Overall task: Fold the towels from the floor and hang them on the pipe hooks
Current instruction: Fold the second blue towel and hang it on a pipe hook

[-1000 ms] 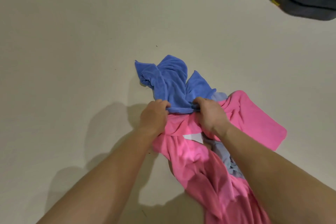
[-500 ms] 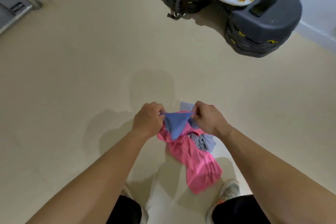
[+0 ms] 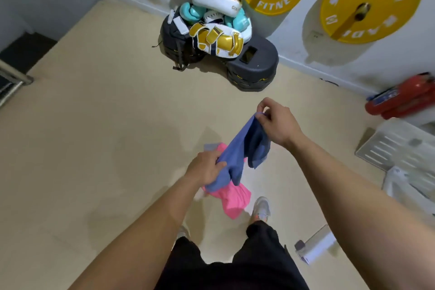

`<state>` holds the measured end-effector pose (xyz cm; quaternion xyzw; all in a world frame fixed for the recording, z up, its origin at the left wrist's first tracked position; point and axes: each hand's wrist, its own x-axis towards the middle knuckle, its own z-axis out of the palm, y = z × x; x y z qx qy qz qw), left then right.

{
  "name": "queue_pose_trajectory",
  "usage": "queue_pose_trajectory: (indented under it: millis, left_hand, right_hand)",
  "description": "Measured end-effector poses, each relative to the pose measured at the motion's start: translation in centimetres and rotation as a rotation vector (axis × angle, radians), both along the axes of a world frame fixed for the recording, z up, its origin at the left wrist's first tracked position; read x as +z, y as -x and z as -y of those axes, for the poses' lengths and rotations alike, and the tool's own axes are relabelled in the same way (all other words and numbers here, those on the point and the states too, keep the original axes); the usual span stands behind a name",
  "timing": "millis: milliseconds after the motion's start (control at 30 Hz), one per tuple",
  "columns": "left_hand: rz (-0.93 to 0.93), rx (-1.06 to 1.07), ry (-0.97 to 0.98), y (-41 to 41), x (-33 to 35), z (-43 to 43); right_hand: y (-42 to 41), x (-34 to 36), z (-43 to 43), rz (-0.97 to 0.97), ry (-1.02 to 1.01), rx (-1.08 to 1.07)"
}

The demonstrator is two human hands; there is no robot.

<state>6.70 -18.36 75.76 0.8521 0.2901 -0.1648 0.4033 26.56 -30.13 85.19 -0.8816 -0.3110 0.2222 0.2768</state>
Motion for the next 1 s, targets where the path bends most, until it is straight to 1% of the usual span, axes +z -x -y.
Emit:
queue_pose_trajectory:
  millis: [67,167,267,433,533,633,700,800,900,1000]
  left_hand:
    - [0.04,0.021,0.016,0.2,1.1,0.2]
    - [0.202,0.061,-0.018,-0.7,3.6,-0.7]
    - [0.341,0.019,-0.125,-3.2,7.4,-1.1]
    - [0.435,-0.207,-0.349,-7.2,12.3,1.0]
    - [0.463,-0.257,-0.39,-7.9,13.6,1.6]
    - [0.473,-0.255,-0.419,-7.6,13.5,1.0]
    - [0.486,-0.24,-0.396,-7.1,13.2,0.1]
    - [0.497,-0.176,-0.376,-6.4,13.0,-1.0]
    - [0.444,-0.089,-0.359,-5.7,12.4,-2.0]
    - [0.351,-0.045,-0.317,-4.9,11.3,-3.0]
  right_hand:
    - [-0.1,1.5,2.5,0.078,0.011,-0.134]
    - [-0.2,2.5,6.1,0.169,0.059,-0.293]
    - [0.4,3.1,7.8,0.169,0.065,-0.341]
    - [2.7,3.7,6.4,0.001,-0.102,-0.212]
    - [3.1,4.3,5.2,0.004,-0.151,-0.111]
    - [2.7,4.6,4.3,-0.042,-0.158,-0.012]
    - [2.2,4.5,3.9,-0.007,-0.101,0.06]
    - [1.8,5.0,3.1,0.009,-0.064,0.087]
    - [1.0,5.9,2.5,0.03,-0.076,0.104]
    - [-0.4,7.4,2.4,0.042,-0.117,0.093]
